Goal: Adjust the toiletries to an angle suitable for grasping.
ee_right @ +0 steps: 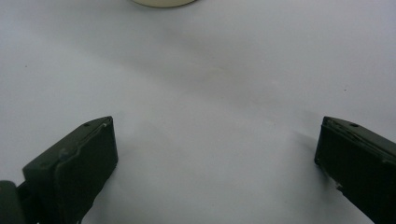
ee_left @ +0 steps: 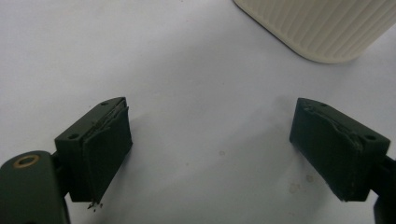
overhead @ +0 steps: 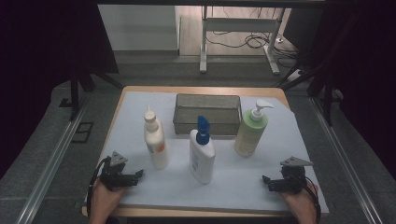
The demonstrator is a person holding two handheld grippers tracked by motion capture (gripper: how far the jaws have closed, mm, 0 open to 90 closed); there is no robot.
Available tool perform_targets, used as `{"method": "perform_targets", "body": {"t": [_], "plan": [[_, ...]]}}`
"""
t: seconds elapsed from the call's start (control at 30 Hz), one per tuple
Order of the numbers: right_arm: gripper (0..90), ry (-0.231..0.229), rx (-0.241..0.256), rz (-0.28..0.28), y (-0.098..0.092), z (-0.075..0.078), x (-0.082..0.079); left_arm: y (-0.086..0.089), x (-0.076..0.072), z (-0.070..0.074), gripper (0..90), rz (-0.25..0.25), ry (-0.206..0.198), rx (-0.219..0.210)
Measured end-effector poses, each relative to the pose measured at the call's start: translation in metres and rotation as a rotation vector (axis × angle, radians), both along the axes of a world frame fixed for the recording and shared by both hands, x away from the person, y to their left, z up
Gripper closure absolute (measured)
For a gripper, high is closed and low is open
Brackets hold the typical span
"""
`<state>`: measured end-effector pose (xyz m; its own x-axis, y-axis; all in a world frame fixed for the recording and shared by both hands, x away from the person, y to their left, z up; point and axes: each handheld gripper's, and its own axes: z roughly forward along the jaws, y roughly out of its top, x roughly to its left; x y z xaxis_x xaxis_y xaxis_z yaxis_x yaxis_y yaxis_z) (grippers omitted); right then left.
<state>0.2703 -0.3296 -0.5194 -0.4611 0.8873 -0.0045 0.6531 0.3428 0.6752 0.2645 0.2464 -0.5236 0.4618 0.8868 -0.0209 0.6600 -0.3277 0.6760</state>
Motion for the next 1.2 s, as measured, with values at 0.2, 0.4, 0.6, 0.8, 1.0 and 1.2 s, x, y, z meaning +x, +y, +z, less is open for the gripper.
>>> {"method": "perform_targets", "body": {"t": [0.2,0.4,0.6,0.8,1.0,1.2], "plan": [[0.0,0.001,0.000,0.000,0.0000,0.0001,0.0000,0.0001,0.0000,-0.0001,12.4,0.000,0.000,-0.001],[0.0,0.000,0.001,-0.001,0.0000,0.0000,0.0000,0.0002,0.0001,-0.0001,12.3,0.000,0.001,-0.001],[0.0,0.000,0.001,-0.001,-0.0001,0.0001,0.0000,0.0002,0.0000,-0.0001,12.4,0.000,0.001,-0.002],[0.0,0.002,0.002,0.000,-0.0002,0.0005,0.0004,0.0003,0.0000,-0.0001,12.4,0.000,0.001,-0.002],[0.0,0.010,0.006,0.013,-0.0007,0.0020,0.0015,0.0003,0.0000,-0.0002,12.4,0.001,0.000,-0.002],[0.0,-0.007,0.021,0.035,-0.0006,0.0081,-0.0007,0.0003,0.0000,-0.0002,12.4,0.000,0.000,-0.003]]}}
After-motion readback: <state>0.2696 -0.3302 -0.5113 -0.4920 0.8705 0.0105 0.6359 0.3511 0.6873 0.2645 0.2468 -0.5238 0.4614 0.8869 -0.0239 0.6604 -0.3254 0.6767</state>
